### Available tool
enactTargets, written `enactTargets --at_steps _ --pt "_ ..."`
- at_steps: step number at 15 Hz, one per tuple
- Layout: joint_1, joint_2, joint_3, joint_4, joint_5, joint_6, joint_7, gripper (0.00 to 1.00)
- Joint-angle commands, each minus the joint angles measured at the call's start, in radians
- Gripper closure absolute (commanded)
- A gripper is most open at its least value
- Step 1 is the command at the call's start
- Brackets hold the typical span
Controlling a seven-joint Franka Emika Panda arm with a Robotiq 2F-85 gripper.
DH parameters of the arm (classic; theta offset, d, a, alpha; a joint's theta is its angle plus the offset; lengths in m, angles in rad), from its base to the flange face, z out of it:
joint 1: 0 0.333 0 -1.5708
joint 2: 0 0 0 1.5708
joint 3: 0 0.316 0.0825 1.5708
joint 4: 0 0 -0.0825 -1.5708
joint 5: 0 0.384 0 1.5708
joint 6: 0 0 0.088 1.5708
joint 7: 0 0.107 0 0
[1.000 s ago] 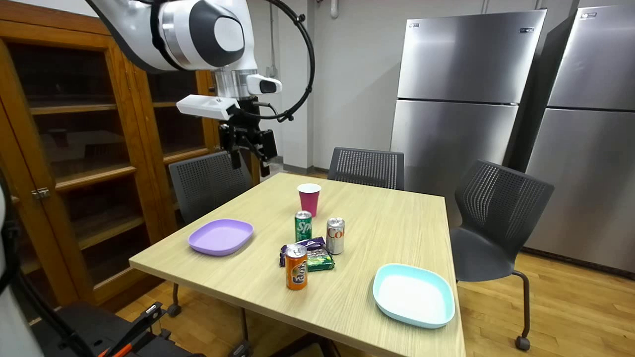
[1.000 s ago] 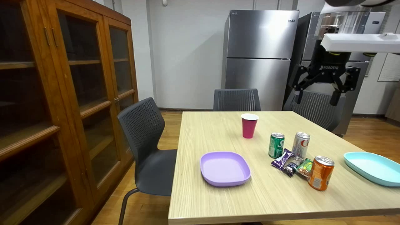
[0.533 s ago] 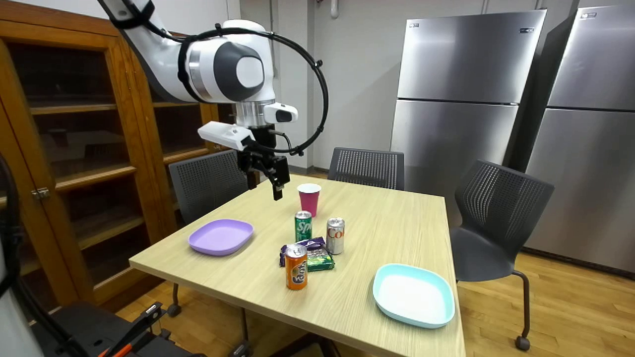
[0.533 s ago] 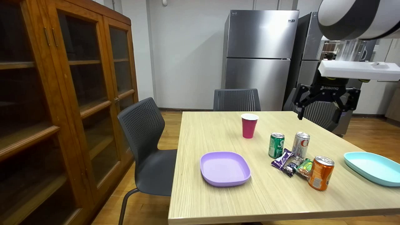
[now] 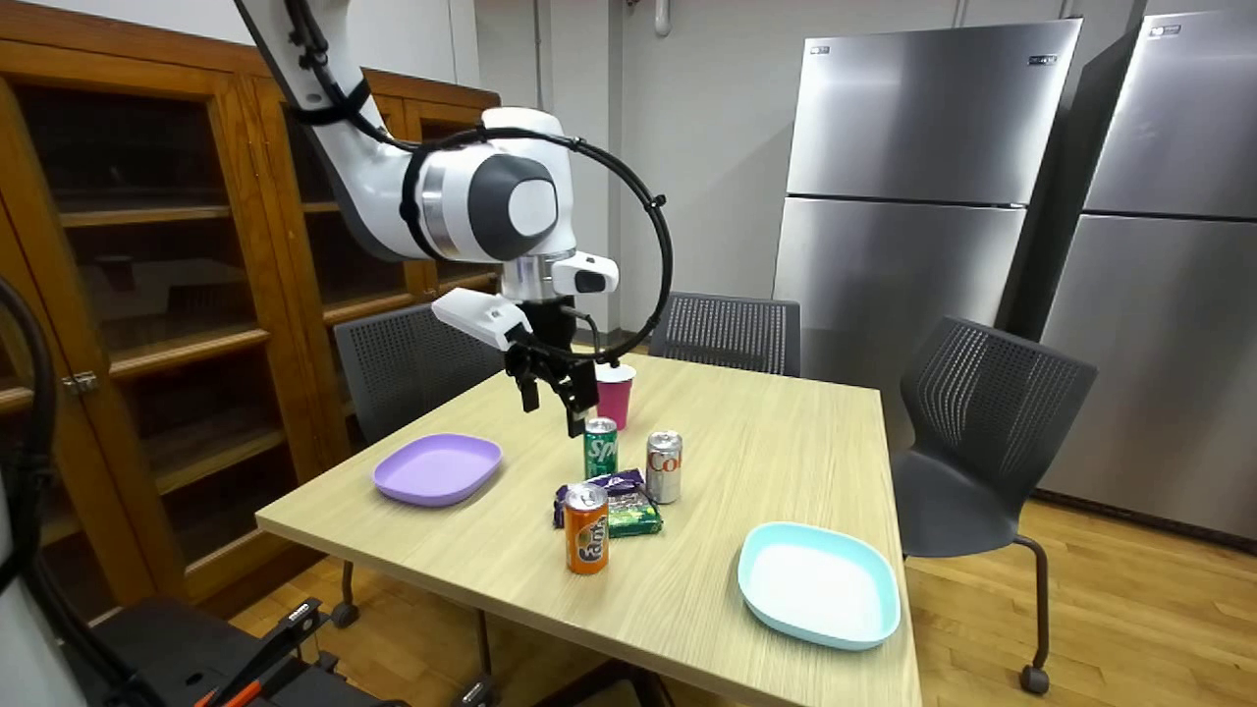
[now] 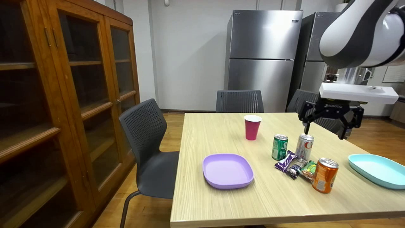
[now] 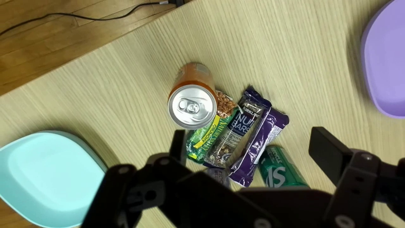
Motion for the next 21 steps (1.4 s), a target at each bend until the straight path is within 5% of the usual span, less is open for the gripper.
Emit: enactTargets --at_steps 1,21 --pt "0.016 0.092 -0.034 0.054 -0.030 0.031 0.070 0.00" --pt "0.142 0.343 -0.192 0.174 0.000 0.020 0.183 0.00"
